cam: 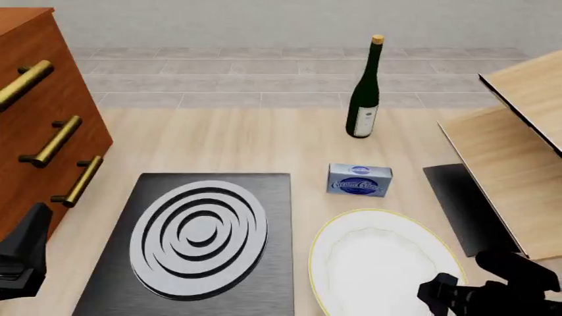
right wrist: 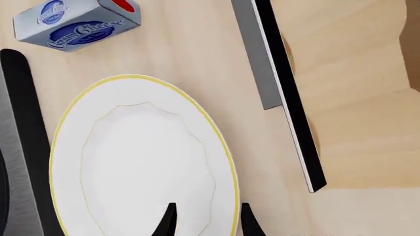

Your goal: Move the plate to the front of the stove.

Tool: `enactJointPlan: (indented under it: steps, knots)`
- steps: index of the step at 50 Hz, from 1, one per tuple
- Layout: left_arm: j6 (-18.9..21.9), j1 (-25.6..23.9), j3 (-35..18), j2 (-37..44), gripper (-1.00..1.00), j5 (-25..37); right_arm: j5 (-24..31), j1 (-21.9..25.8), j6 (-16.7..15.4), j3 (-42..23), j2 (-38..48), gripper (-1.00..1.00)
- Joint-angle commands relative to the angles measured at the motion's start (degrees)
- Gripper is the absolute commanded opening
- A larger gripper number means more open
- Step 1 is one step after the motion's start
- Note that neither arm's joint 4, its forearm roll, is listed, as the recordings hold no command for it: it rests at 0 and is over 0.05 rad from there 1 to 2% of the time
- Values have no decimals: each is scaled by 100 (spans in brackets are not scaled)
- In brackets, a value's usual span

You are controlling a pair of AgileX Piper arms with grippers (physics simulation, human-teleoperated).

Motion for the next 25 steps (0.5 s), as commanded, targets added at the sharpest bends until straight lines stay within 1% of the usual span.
enactJointPlan:
  steps: [1,3,5,6,15,21,25]
  knots:
    - [-1,0,0,-1,100,0,-781,106,-349,82,591,100]
    - [-1,0,0,1,100,0,-721,113,-344,66,544,100]
    - [-1,-2,0,0,100,0,-782,153,-284,96,564,100]
    - [0,0,0,1,100,0,-756,137,-290,77,535,-100]
    - [-1,1,0,-1,100,0,-729,113,-296,38,526,-100]
    - [1,-1,0,0,100,0,-581,103,-292,67,307,-100]
    - [-1,1,0,0,100,0,-350,71,-315,69,46,-100]
